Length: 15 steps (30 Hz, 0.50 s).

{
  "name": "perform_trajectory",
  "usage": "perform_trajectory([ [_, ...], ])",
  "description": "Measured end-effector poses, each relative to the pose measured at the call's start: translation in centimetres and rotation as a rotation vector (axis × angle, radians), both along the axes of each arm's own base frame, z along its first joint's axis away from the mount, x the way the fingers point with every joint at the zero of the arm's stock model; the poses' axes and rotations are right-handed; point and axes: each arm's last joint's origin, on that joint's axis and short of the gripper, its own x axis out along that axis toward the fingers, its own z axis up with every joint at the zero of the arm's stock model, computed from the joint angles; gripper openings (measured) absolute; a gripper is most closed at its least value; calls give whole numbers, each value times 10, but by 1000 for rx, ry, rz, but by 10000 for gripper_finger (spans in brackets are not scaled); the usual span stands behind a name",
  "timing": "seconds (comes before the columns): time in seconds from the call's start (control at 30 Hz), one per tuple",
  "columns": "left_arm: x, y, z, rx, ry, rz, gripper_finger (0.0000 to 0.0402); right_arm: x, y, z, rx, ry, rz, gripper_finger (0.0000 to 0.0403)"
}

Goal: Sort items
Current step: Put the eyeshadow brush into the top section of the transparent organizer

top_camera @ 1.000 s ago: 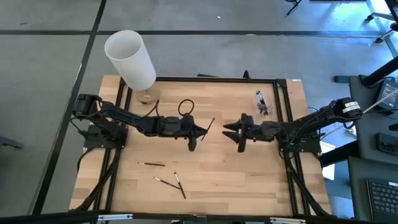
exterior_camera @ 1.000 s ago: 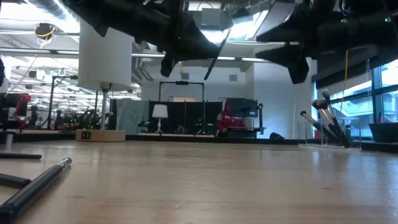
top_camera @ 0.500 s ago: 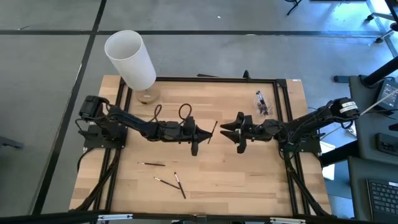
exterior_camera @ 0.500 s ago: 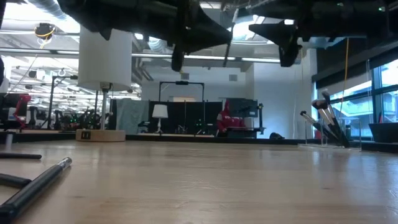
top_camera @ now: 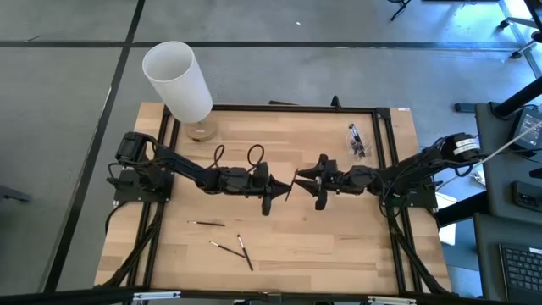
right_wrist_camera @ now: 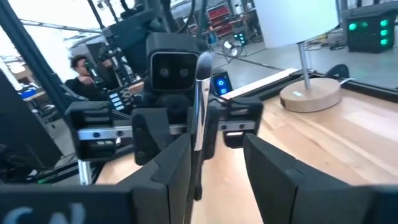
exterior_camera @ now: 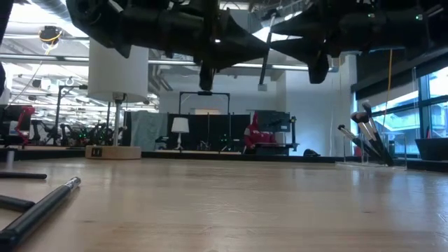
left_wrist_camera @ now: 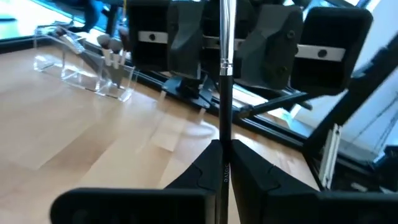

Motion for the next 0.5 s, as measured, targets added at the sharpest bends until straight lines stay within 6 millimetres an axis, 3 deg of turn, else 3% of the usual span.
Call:
perform_trajectory([
  [0.37,0,-1,-3,45,34,-34,22,10,3,-13,1,-16,33,144],
  [0.5,-1,-1,-4,46,48,-42,22,10,3,-12,0,-39,33,114],
])
